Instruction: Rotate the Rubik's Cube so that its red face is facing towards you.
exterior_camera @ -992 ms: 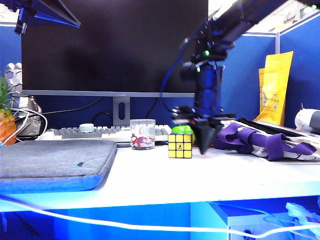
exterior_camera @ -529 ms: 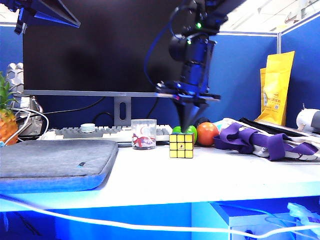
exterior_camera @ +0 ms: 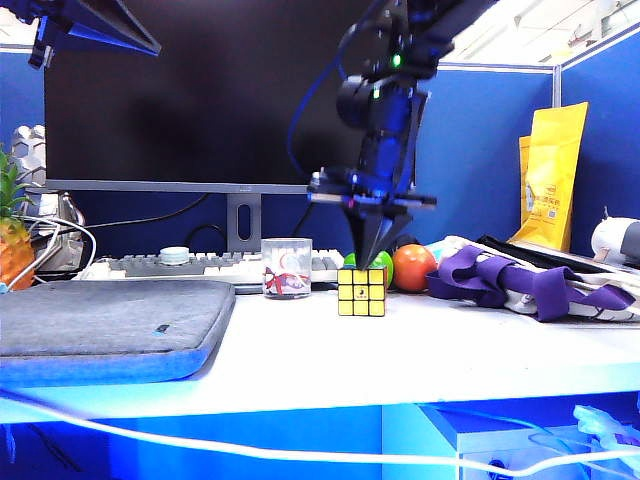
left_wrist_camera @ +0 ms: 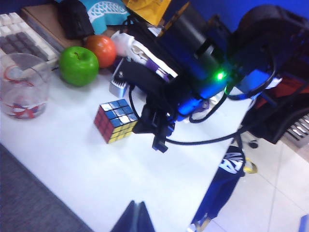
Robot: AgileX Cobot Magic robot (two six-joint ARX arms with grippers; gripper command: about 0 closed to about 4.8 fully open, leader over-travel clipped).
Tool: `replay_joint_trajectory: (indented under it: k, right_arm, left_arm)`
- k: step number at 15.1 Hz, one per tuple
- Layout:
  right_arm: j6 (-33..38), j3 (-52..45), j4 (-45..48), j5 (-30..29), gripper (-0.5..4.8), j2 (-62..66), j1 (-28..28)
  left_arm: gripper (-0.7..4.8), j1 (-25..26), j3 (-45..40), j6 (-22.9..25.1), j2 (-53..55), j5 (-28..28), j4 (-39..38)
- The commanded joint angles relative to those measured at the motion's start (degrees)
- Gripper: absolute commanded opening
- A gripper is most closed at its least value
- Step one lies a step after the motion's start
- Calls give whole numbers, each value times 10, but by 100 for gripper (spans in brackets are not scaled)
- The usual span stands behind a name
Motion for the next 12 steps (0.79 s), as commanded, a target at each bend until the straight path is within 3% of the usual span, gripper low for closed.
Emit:
replay_joint_trajectory:
  k: [1, 7, 12]
  right_arm:
    - [-2, 2, 14, 7, -8, 12, -2]
    - [-4, 2, 66, 41, -8, 19, -37]
    - [-2, 2, 137, 9, -8, 23, -53]
  left_arm:
    - [-3, 0, 3, 0, -2, -12, 7]
    - [-3, 0, 3, -1, -2, -19, 32]
    - [-3, 0, 3, -16, -2, -21, 61]
